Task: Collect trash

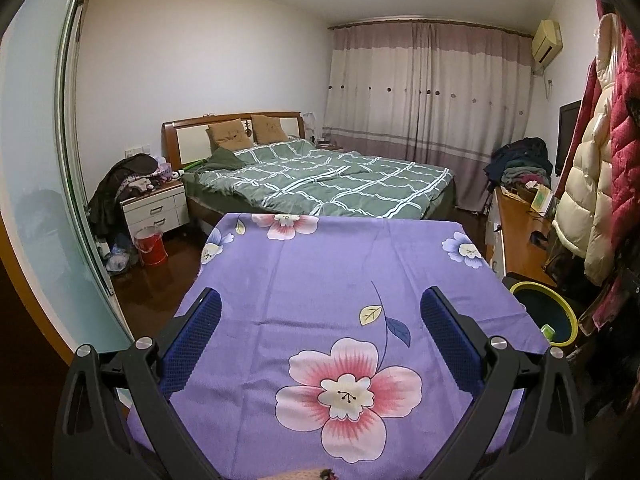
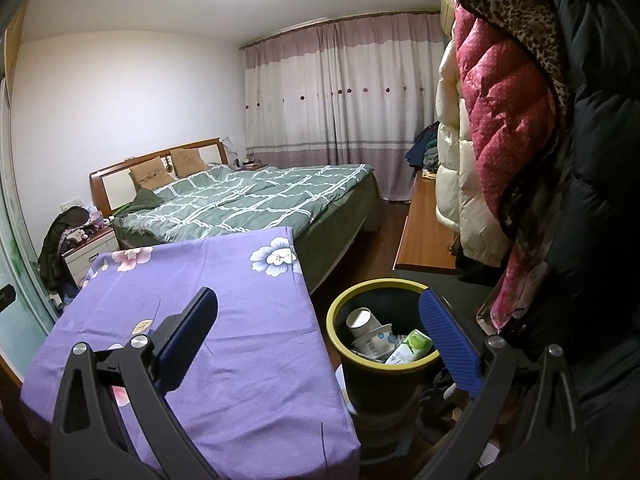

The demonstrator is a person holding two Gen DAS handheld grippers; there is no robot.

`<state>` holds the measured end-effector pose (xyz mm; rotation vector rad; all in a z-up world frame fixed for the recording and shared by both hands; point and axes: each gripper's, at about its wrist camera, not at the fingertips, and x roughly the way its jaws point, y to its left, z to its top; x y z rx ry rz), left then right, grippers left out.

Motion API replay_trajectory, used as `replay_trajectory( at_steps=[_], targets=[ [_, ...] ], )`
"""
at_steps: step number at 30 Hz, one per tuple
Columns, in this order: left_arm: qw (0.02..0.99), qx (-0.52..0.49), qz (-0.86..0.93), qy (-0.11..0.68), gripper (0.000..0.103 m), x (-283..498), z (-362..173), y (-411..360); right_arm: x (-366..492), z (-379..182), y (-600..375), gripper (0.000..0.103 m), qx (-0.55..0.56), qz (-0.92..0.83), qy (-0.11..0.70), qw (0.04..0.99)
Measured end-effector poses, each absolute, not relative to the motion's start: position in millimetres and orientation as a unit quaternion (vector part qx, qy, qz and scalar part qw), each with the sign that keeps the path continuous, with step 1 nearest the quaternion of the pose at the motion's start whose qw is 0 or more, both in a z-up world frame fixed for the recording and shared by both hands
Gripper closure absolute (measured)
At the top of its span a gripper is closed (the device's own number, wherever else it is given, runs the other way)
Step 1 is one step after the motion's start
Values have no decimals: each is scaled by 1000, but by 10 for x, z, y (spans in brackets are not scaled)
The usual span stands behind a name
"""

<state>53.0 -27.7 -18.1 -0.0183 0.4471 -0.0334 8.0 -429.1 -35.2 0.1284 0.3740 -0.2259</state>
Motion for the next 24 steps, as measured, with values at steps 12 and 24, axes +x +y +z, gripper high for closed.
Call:
replay_trajectory(
  at_steps=[12,24],
  targets=[
    [974,-3,-20,224,5,573,-180,-370,93,-361,-4259,7,64,-109,186,974],
    [973,0,-23,229,5,628,-203,-363,149,-397,-4240,7,66,-108,191,973]
  ],
)
